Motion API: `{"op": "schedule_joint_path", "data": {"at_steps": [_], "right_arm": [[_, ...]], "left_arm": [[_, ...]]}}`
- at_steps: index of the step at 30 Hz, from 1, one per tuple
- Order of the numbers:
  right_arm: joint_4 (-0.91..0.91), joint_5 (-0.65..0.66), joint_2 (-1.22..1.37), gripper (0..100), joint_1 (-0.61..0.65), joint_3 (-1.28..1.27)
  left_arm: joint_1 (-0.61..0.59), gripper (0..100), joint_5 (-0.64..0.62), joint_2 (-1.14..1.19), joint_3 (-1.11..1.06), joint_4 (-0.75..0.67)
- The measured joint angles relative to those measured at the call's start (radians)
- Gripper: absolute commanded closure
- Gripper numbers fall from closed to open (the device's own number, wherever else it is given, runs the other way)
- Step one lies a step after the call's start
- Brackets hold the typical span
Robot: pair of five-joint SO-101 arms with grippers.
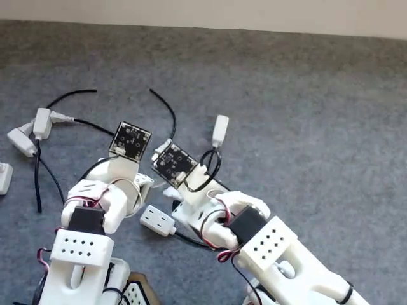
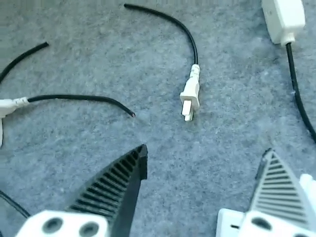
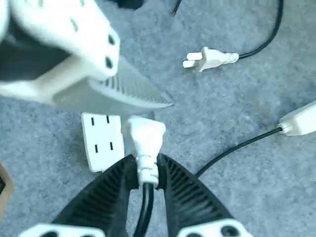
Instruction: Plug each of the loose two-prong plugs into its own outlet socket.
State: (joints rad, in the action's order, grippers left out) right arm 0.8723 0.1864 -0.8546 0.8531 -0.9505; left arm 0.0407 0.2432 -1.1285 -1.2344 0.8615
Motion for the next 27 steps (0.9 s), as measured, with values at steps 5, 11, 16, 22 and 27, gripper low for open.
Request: {"op": "schedule_joint_path", "data": {"at_steps": [5, 11, 16, 22, 27], "right_arm": [[-0.002, 0.0, 0.035, 99.3, -0.052, 0.046], [-0.002, 0.005, 0.037, 99.3, -0.057, 0.057], [-0.002, 0.011, 0.037, 99.3, -0.057, 0.057], [-0.002, 0.084, 0.038, 99.3, -0.193, -0.015], [-0.002, 0.16, 0.038, 98.9, -0.385, -0.086]], "left_arm": [[0.023, 64, 0.0, 0.002, -0.02, 0.005], [0.029, 64, 0.003, 0.002, -0.023, 0.005], [0.029, 64, 0.005, 0.002, -0.023, 0.005], [0.031, 64, 0.005, 0.002, -0.023, 0.005], [0.018, 64, 0.005, 0.002, -0.023, -0.018]]}}
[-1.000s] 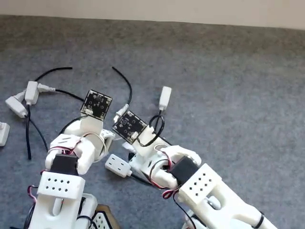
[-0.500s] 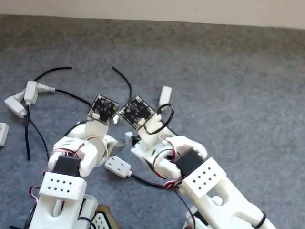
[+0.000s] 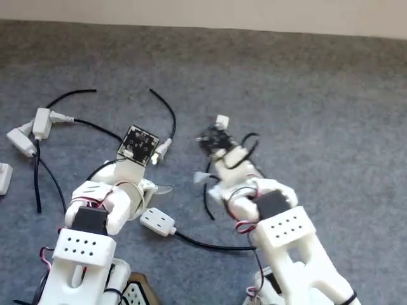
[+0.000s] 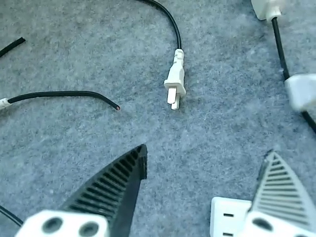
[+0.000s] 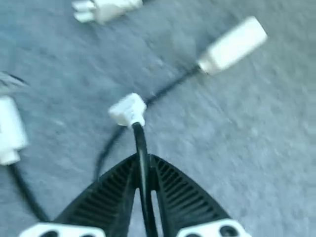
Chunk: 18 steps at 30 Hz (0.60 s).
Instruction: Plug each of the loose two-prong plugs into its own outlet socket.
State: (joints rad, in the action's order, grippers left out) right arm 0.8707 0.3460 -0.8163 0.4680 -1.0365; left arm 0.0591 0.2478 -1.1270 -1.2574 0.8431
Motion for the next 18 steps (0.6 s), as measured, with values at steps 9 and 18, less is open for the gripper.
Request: {"op": "schedule_joint_path", "data": {"at_steps": [9, 18], "right_arm": [[0.229, 0.267, -0.002, 98.8, -0.272, -0.032], [0.555, 0.5, -0.002, 70.0, -0.324, 0.011]], "left_arm": [[0.002, 64, 0.0, 0.0, 0.0, 0.0], [0.002, 64, 0.0, 0.0, 0.0, 0.0]]}}
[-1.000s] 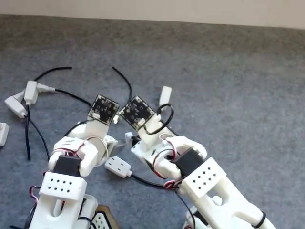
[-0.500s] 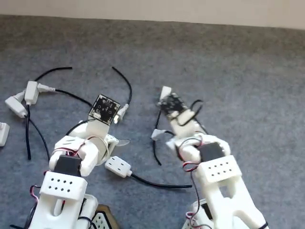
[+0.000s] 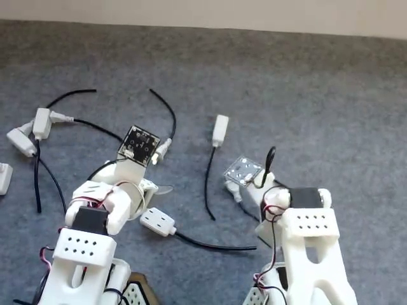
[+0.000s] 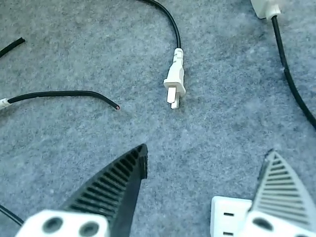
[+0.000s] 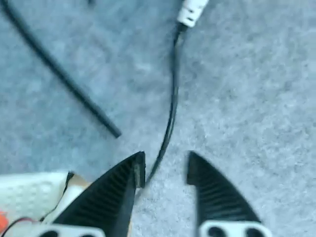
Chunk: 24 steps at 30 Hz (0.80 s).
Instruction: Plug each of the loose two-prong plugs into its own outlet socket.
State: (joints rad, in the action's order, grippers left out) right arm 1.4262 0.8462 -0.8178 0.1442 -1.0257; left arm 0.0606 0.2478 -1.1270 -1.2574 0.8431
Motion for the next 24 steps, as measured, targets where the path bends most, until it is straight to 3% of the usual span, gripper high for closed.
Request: {"op": "schedule_joint_path", "data": {"at_steps": [7, 10, 15, 24], "right_arm": [[0.038, 0.04, 0.003, 69.3, 0.083, 0.152], [-0.005, -0.081, 0.074, 70.1, 0.152, 0.169], [-0.241, -0.325, 0.292, 70.3, 0.199, 0.169], [-0.457, -0.525, 0.592, 70.3, 0.292, 0.204]], "left_arm": [[0.0, 64, 0.0, 0.0, 0.0, 0.0], [0.0, 64, 0.0, 0.0, 0.0, 0.0], [0.0, 64, 0.0, 0.0, 0.0, 0.0], [0.0, 64, 0.0, 0.0, 0.0, 0.0]]}}
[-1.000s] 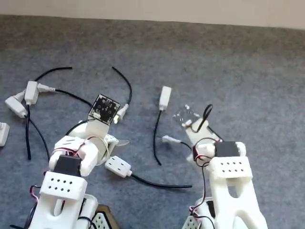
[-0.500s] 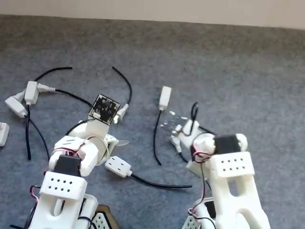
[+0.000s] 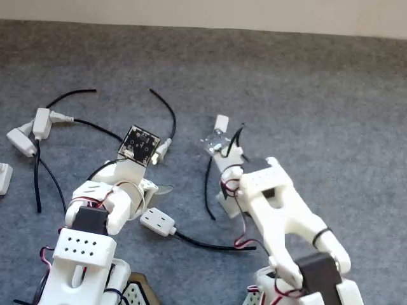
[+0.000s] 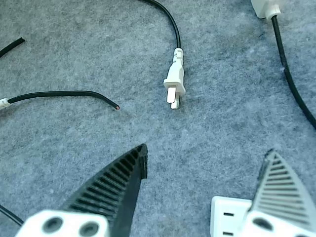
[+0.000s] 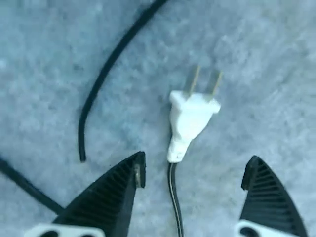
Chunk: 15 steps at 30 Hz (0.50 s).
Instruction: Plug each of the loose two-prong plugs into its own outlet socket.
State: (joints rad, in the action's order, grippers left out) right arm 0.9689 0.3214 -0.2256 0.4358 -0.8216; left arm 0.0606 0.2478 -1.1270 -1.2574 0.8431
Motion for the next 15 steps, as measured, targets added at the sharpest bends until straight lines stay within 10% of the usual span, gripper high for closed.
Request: {"op": "schedule_joint_path", "data": {"at_steps": [15], "right_arm": [[-0.094, -0.112, 0.064, 70.3, 0.028, 0.044]], "left_arm": [[-0.017, 64, 0.0, 0.0, -0.066, -0.098]]}}
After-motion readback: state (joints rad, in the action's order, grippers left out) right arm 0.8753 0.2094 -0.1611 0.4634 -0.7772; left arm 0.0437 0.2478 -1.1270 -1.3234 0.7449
